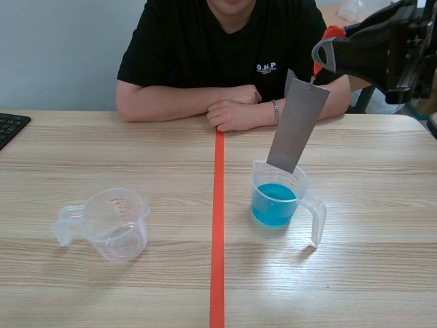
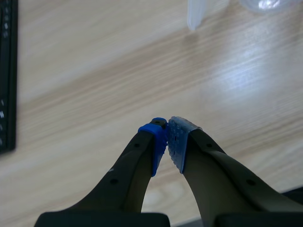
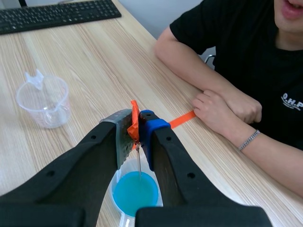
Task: Do the redox reaction experiment.
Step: 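Lower the plate into the blue solution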
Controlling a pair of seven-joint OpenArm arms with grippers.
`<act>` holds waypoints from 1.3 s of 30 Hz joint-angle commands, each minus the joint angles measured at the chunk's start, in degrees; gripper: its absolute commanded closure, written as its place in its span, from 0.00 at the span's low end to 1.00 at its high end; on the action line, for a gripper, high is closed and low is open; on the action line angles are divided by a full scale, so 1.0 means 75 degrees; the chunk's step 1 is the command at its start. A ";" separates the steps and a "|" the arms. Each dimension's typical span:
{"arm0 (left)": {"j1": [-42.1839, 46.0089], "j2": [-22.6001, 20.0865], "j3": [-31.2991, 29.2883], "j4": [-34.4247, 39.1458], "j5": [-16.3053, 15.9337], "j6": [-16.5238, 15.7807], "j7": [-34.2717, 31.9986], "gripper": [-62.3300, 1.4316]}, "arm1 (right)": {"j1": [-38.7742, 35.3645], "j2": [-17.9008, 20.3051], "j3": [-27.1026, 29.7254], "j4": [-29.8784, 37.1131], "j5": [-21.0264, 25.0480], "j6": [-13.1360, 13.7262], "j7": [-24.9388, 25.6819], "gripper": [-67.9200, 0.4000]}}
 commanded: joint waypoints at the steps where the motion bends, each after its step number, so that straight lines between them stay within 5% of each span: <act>1: 0.0041 0.0213 -0.0052 0.0111 0.0070 -0.0003 -0.0017 0.90 | 0.0099 -0.0119 -0.0006 -0.0085 -0.0015 -0.0026 0.0117 0.97; 14: 0.0548 0.1303 -0.0087 0.0096 0.0396 0.0192 0.0962 0.90 | 0.0093 -0.0833 -0.0006 -0.0685 -0.0670 0.0067 0.0146 0.97; 39: 0.0545 0.1425 -0.0085 0.0096 0.0393 0.0154 0.0935 0.90 | 0.0114 -0.2055 -0.0901 -0.1979 -0.2594 0.0204 0.0793 0.97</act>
